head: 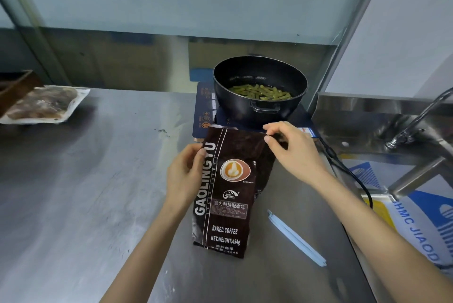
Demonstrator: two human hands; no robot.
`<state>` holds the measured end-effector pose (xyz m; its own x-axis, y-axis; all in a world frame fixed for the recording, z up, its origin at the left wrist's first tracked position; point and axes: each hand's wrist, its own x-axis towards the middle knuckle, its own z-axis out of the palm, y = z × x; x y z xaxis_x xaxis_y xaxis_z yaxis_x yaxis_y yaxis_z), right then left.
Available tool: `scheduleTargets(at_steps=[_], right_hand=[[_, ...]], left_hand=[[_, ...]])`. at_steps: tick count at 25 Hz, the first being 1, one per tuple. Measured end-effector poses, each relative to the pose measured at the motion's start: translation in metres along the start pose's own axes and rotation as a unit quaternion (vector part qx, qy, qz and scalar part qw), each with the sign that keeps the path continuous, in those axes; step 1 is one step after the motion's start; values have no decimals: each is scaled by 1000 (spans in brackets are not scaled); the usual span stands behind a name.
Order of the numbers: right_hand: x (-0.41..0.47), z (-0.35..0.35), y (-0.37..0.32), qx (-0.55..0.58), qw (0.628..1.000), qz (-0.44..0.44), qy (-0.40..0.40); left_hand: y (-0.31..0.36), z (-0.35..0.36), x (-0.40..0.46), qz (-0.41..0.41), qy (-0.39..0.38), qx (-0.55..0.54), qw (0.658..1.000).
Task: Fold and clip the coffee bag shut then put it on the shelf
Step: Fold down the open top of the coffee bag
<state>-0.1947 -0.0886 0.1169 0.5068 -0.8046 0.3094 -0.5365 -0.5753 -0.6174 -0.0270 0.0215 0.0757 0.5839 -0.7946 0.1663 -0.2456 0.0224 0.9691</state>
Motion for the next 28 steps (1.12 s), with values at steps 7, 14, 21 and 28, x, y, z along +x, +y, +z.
scheduleTargets(at_steps=[7,14,21,28], right_hand=[[-3,-6,-6,-44,998,-35,-18],[-1,-22,-24,39,998,-34,-44],[-15,-7,-2,154,987,45,33],[-58,44,21,243,953,164,-72]], left_hand=[[6,-3,-9,-2,-7,-42,999],[4,-9,-9,-14,-10,-55,998],[7,-8,-13,-3,-26,-72,997],[8,-6,-17,3,-31,-76,997]])
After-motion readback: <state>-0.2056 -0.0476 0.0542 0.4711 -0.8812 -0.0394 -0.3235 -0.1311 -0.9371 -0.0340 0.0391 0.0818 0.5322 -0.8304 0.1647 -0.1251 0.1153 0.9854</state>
